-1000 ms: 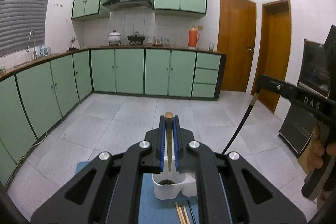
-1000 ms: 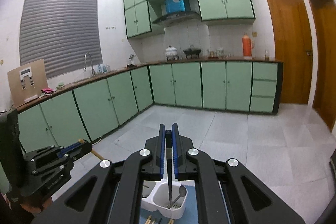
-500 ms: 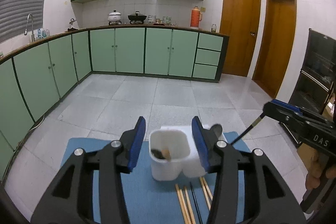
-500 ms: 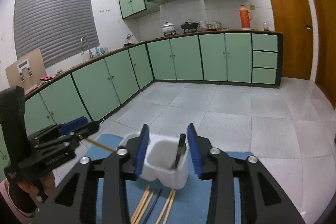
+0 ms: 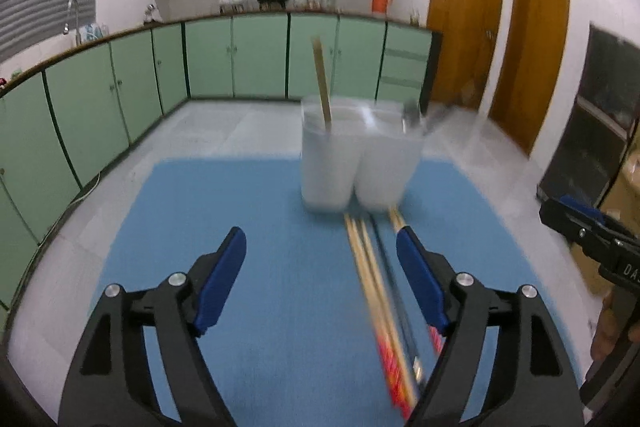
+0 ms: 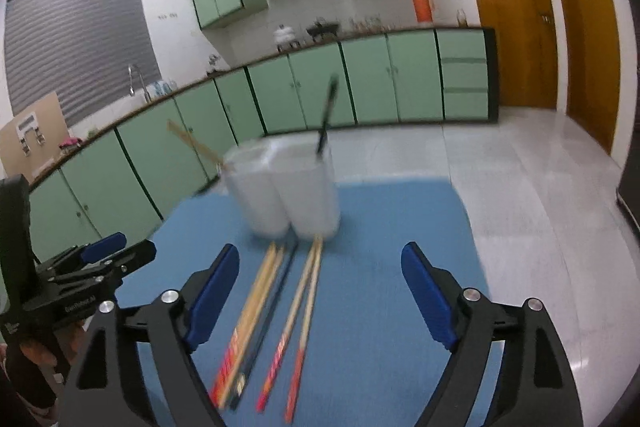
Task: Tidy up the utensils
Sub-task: 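Carry the wooden chopstick into the holder with the left tool while the right tool drops the black chopstick in, then grasp a red-patterned chopstick with the left tool while the right tool grasps another red chopstick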
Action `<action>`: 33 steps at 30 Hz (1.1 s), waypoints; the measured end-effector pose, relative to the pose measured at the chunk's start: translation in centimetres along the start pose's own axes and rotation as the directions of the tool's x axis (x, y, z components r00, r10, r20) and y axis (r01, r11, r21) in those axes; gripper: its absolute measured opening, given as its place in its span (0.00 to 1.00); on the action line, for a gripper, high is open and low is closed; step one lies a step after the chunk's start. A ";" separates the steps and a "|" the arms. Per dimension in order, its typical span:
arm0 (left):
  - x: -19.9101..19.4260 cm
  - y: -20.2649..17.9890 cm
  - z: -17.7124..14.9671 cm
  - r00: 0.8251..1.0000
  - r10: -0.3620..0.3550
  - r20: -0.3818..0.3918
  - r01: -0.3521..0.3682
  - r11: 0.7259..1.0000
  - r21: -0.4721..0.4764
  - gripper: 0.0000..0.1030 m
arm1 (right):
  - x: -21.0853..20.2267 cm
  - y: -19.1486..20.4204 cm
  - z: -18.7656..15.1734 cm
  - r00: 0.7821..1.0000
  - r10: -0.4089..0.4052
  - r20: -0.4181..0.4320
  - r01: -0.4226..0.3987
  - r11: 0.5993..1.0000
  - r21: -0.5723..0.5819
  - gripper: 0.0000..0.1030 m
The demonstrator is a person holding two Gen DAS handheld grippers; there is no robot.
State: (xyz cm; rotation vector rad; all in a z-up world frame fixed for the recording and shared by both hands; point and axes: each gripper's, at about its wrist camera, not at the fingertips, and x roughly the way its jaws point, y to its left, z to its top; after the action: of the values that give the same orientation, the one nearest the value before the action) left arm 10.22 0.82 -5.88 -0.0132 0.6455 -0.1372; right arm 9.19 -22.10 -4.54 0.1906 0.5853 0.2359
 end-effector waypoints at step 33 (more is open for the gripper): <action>1.0 -1.0 -8.7 0.979 -0.016 -0.204 0.027 0.999 0.048 0.77 | 3.1 2.9 -10.6 0.954 -0.041 -0.296 0.023 0.998 -0.061 0.06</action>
State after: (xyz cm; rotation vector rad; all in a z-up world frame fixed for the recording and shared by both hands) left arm 5.65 -0.04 -13.34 0.0430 0.8469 -0.1771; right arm 5.17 -17.32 -14.13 0.0901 0.8794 0.2515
